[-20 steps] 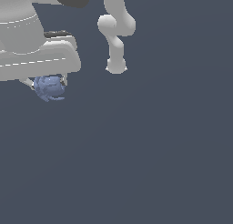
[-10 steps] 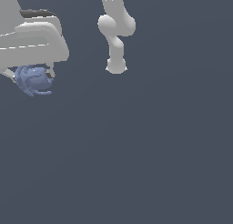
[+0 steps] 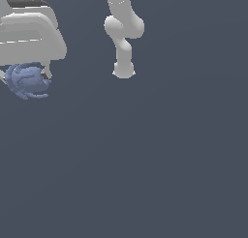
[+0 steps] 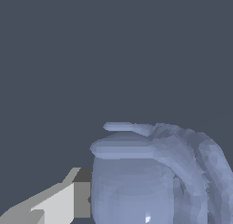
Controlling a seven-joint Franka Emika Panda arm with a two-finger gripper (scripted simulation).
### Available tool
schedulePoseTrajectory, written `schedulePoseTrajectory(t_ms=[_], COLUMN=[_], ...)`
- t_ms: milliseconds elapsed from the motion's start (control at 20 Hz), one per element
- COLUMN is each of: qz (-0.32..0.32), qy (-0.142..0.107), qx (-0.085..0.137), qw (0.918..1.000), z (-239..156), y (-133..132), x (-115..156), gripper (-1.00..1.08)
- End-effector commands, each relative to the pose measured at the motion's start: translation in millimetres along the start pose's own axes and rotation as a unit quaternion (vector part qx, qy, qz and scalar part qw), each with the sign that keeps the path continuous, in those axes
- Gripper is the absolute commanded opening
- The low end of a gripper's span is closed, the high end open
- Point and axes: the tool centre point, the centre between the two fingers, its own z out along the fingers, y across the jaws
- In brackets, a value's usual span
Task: Pick up the object and move it to a goal position.
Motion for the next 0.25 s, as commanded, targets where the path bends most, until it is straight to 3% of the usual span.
schedulePoseTrajectory(t_ms=[0,200], qz=[0.0,0.0], qy=[0.0,0.0], qx=[0.0,0.0], qw=[1.0,1.0], z=[-1.9,-2.7], y=[0.9,1.3], x=[0.7,1.1], gripper=[-1.0,-1.0])
